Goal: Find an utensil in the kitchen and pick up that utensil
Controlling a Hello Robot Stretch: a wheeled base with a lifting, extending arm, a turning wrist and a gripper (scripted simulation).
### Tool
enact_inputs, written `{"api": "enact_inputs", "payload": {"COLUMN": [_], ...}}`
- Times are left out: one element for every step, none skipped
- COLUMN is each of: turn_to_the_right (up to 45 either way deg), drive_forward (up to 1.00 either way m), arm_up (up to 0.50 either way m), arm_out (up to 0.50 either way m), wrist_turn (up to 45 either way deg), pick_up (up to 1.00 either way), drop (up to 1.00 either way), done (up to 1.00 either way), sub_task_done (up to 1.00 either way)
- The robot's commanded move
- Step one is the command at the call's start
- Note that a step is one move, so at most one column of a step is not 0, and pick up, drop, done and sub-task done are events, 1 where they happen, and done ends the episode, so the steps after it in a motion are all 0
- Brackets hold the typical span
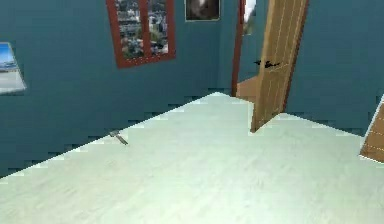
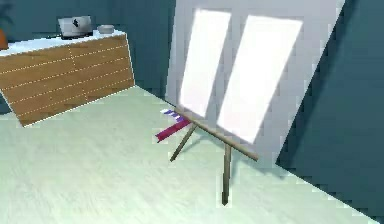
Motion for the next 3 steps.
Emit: {"api": "enact_inputs", "payload": {"turn_to_the_right": [3.0, 0.0, 0.0], "drive_forward": [0.00, 1.00, 1.00], "arm_up": [0.00, 0.00, 0.00], "arm_out": [0.00, 0.00, 0.00], "wrist_turn": [0.0, 0.0, 0.0], "pick_up": [0.00, 0.00, 0.00], "drop": [0.00, 0.00, 0.00], "done": [0.00, 0.00, 0.00], "sub_task_done": [0.00, 0.00, 0.00]}}
